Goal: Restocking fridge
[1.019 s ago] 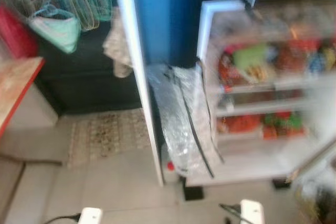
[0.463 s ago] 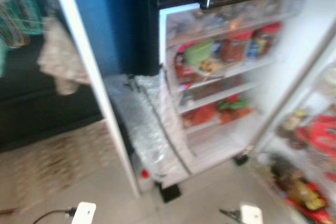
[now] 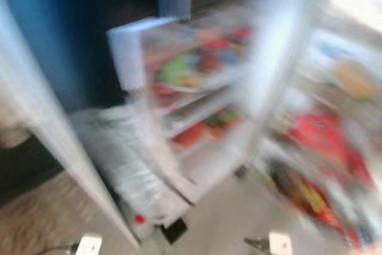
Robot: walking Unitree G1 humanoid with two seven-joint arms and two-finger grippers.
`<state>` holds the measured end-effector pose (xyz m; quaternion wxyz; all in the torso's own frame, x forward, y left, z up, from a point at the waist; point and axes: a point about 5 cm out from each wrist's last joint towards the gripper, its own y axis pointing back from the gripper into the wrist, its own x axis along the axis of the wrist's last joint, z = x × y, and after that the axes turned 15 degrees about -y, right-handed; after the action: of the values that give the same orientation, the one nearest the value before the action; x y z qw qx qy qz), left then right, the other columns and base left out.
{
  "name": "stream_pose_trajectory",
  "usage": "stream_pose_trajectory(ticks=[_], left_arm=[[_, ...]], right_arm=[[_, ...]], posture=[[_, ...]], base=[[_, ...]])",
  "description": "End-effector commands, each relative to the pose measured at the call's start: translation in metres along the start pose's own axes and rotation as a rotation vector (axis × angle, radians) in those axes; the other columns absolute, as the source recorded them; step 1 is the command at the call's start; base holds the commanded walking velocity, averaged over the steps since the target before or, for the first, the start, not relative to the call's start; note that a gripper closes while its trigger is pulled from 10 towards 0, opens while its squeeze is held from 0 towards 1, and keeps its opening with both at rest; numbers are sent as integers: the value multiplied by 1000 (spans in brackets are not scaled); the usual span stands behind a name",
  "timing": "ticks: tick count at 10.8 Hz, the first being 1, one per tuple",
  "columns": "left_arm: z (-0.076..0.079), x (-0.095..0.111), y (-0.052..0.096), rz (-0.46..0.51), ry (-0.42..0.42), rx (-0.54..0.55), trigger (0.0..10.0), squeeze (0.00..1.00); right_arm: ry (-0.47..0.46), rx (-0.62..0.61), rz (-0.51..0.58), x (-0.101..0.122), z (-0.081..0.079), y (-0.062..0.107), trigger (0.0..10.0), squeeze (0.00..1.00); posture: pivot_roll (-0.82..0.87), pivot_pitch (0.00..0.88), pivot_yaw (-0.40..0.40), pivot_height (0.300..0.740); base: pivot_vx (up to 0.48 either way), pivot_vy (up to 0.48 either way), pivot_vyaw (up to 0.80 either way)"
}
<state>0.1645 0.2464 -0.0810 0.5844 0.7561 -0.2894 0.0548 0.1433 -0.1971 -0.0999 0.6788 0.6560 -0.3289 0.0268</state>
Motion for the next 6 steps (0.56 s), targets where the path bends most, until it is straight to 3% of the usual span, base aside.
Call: stream_pose_trajectory(ticks=[1, 6], left_arm=[[1, -8, 1, -20, -3, -7, 10000, 0], [-1, -10, 2, -24, -4, -6, 10000, 0]], right_arm=[[6, 9, -8, -1, -2, 0, 10000, 0], [5, 16, -15, -6, -5, 1, 10000, 0]], posture=[[3, 0, 50, 740], [6, 0, 59, 740]], base=[[0, 0, 0], [0, 0, 0]])
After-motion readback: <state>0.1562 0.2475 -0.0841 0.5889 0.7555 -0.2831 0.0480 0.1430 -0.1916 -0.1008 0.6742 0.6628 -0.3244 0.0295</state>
